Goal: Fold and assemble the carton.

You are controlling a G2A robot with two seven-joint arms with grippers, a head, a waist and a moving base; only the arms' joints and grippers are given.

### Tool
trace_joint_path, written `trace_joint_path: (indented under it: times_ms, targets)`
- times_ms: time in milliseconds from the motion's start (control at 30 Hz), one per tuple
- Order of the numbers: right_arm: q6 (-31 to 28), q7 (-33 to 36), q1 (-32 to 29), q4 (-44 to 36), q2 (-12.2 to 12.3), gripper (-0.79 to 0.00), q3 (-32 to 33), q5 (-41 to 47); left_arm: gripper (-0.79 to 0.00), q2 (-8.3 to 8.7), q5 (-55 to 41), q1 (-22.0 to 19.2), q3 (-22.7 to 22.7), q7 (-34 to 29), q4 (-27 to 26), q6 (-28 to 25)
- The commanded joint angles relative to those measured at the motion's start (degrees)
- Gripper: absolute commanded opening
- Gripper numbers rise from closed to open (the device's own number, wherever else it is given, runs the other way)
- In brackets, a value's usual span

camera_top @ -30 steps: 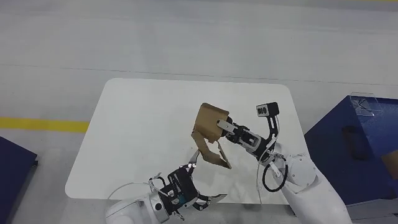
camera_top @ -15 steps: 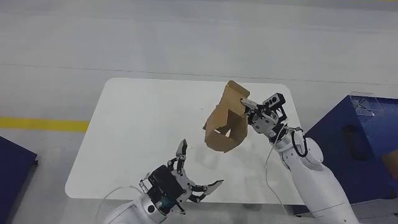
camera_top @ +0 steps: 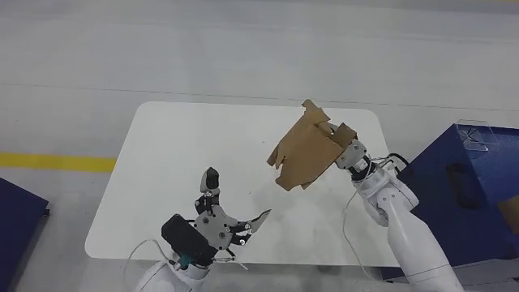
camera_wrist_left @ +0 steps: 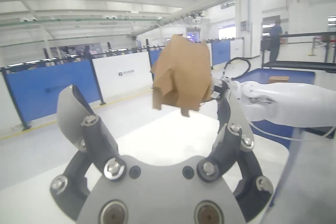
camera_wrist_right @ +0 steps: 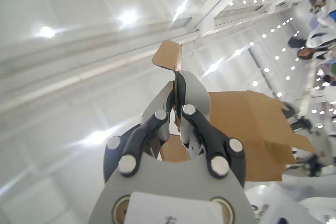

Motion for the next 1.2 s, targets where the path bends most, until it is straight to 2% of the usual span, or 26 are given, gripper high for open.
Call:
trace_joint_path:
  times_ms: [0, 67, 200, 367, 600, 900, 1000, 1167]
  targets:
    - [6.5, -3.3, 0.4, 0.9, -0.2, -0.785, -0.1, 7.6, 0.0, -0.33, 4.7, -1.0, 1.1, 4.0, 3.1, 3.0]
    - [12.6, -6.7, 0.7, 1.7, -0.4, -0.785, -0.5, 13.0, 0.0, -0.67, 9.7, -2.1, 2.1, 5.9, 5.2, 6.9]
    - [20.9, -13.1, 1.0, 3.0, -0.7, -0.785, -1.4, 22.1, 0.0, -1.67, 14.8, -4.3, 5.1, 7.3, 7.5, 12.7]
    - [25.4, -19.1, 1.4, 3.9, -0.9, -0.785, -1.8, 29.7, 0.0, -2.73, 20.2, -6.7, 8.0, 5.2, 9.2, 16.7]
    - [25.4, -20.0, 0.6, 2.7, -1.0, -0.785, -1.5, 28.0, 0.0, -3.71, 19.6, -6.8, 9.5, 3.3, 6.0, 18.7]
    - [23.1, -14.3, -0.5, 2.0, -1.3, -0.785, -0.8, 20.4, 0.0, -4.19, 27.7, -6.8, 9.8, -5.1, 3.7, 18.7]
    - [23.5, -13.7, -0.5, 2.5, -1.4, -0.785, -0.7, 19.8, 0.0, -4.67, 23.9, -7.0, 10.5, -4.8, 3.4, 18.3]
    - [21.8, -13.9, -0.1, 2.1, -1.3, -0.785, 0.0, 17.8, 0.0, -4.67, 23.9, -7.0, 10.5, -4.8, 3.4, 18.3]
